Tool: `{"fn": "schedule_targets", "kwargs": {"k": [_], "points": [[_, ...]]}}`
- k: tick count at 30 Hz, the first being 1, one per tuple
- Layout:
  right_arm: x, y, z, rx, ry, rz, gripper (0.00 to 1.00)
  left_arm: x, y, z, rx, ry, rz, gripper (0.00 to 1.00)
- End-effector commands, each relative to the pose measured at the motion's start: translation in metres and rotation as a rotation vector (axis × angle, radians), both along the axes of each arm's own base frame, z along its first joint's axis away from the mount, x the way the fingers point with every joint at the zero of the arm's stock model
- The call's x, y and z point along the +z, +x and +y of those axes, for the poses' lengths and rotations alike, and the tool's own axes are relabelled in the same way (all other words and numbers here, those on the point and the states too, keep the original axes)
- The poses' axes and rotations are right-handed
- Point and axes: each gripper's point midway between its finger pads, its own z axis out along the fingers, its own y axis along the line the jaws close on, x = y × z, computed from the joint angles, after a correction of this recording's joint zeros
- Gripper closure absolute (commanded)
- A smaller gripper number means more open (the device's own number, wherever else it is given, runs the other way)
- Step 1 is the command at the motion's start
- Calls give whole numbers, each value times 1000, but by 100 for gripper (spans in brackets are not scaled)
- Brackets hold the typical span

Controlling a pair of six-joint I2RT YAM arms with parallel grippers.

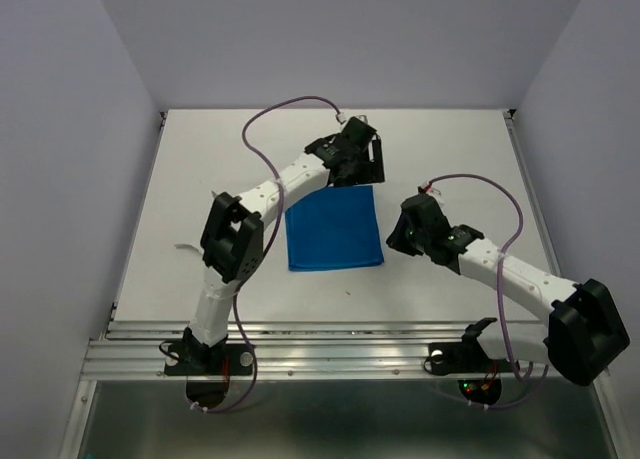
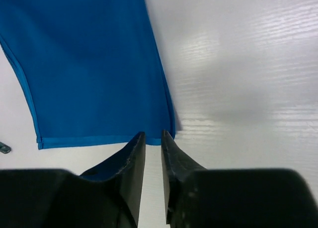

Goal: Fold the napkin into a case and place the utensils inside
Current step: Turn over the upper triangle folded napkin at the center of the board.

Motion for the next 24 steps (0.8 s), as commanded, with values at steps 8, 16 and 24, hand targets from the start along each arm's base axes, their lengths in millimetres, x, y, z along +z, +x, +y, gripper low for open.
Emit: {"fn": "schedule_targets", "kwargs": {"k": [8, 16, 24], "points": [[3, 8, 62, 317, 120, 72, 93, 7, 8, 131, 235, 3, -10, 42], [-44, 5, 51, 266, 41, 177, 94, -39, 15, 169, 295, 43, 46, 51], [-70, -3, 33, 204, -25, 225, 95, -71, 8, 175, 306, 86, 99, 52]]}}
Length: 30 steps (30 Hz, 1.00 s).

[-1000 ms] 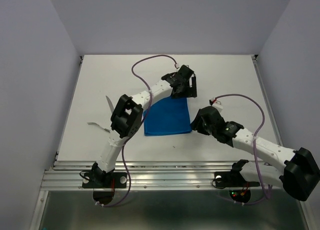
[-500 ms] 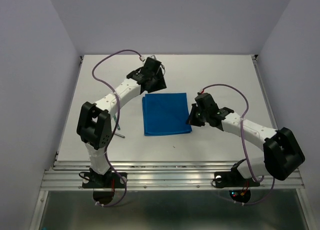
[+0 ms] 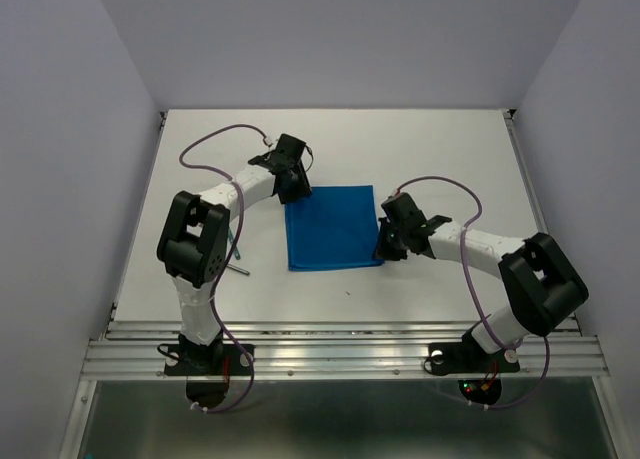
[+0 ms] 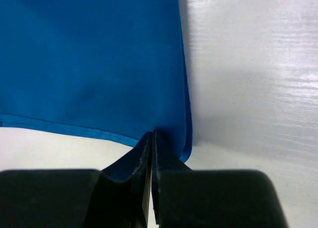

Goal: Fold the napkin into a case and place the utensils inside
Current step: Turn over the upper triangle folded napkin at the center of the board.

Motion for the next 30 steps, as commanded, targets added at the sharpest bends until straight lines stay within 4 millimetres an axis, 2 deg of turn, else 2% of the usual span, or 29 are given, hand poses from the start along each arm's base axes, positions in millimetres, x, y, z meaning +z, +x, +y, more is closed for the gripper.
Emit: {"fn": "schedule_targets", "kwargs": {"k": [1, 8, 24, 27, 28, 30], "points": [[-7, 3, -7, -30, -27, -12, 95, -2, -1, 3, 2, 13, -15, 52], [-17, -1, -22, -37, -87, -24, 95, -5, 1, 9, -2, 21, -9, 53], [-13, -5, -18, -25, -51, -30, 95, -25, 23, 21, 66, 68, -3, 53], [-13, -5, -18, -30, -51, -28, 95, -26, 23, 21, 68, 67, -1, 65], [-13, -5, -18, -32, -51, -29, 95, -25, 23, 21, 68, 65, 0, 73], [-13, -5, -18, -33, -49, -30, 95, -22, 22, 21, 68, 61, -5, 78]]}}
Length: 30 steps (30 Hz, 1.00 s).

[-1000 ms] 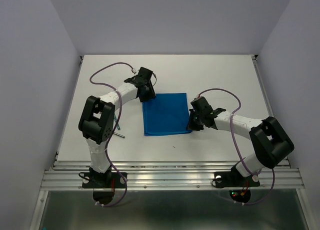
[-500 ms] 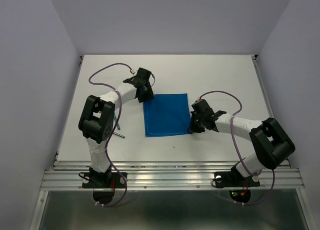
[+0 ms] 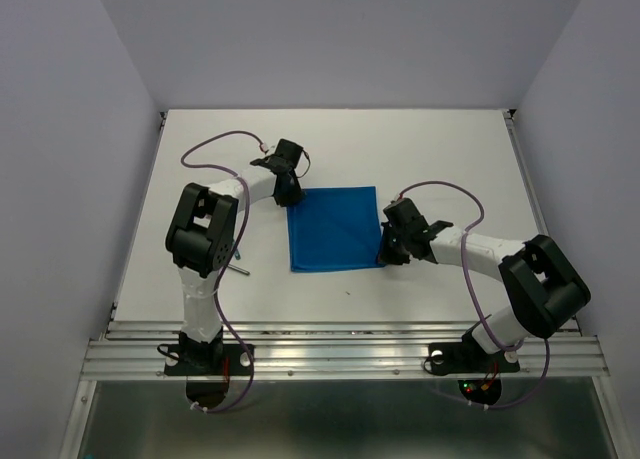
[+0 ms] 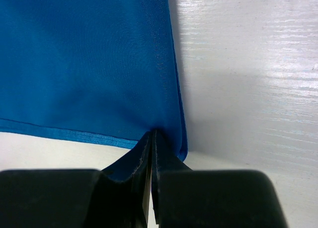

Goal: Fold the napkin into a case and place the utensils inside
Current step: Turn over the upper triangle folded napkin at the center of the board, then smooth out the lower triangle-folded napkin at the center of the board.

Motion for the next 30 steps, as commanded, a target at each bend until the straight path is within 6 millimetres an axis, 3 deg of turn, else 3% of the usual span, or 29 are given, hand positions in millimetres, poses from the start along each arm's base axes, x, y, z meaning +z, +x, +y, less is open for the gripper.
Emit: {"fn": "schedule_targets", "kwargs": {"k": [1, 2, 6, 12, 16, 21, 28, 30], "points": [[0, 0, -5, -12, -6, -18, 95, 22, 13, 3, 20, -3, -60, 82], [0, 0, -5, -14, -5, -17, 95, 25, 12, 3, 18, -5, -63, 82], [1, 1, -5, -17, -6, -19, 95, 36, 6, 5, 11, -11, -69, 100], [12, 4, -5, -36, 10, -50, 95, 66, -4, 11, 11, -16, -93, 100], [18, 6, -4, -41, 19, -62, 95, 74, -12, 10, 4, -35, -89, 100], [24, 8, -4, -48, 24, -77, 94, 62, -26, 12, 0, -46, -57, 100], [25, 9, -4, -47, 22, -77, 85, 20, -28, 13, -9, -13, 19, 99], [27, 8, -7, -55, 16, -79, 83, 14, -29, 14, -4, -3, 31, 87]]}}
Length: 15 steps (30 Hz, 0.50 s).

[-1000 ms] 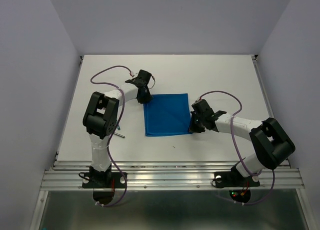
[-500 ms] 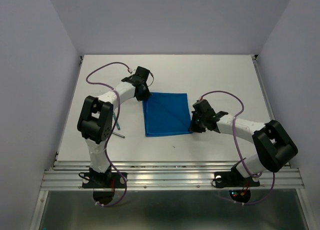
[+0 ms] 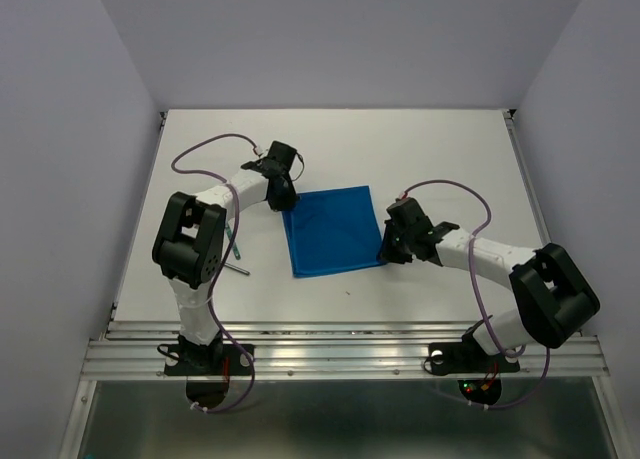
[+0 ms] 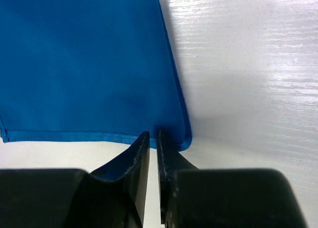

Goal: Fold the napkin into a case and place the utensils inside
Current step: Smooth out the lower triangle-folded napkin at the center of the board.

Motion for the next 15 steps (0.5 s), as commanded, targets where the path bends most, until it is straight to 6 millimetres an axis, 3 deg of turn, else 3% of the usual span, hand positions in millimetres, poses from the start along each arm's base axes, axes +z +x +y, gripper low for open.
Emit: {"fn": "schedule_targets", "kwargs": {"k": [1, 2, 3, 4, 5, 10, 15], "points": [[13, 6, -4, -31, 0, -42, 81, -12, -3, 5, 3, 22, 28, 80], [15, 6, -5, -32, -1, -49, 80, -10, -3, 6, 11, 23, 23, 57], [17, 7, -6, -35, -4, -56, 80, -8, -4, 7, 14, 24, 18, 49], [16, 6, -8, -38, -8, -55, 78, -6, -4, 9, 20, 29, 10, 27], [17, 7, -8, -40, -10, -60, 78, -2, -5, 10, 27, 27, 0, 20], [19, 9, -6, -36, -8, -61, 76, 3, -1, 12, 46, 18, -27, 25], [22, 10, -4, -33, -3, -62, 75, -4, 4, 14, 66, 13, -24, 41]]}}
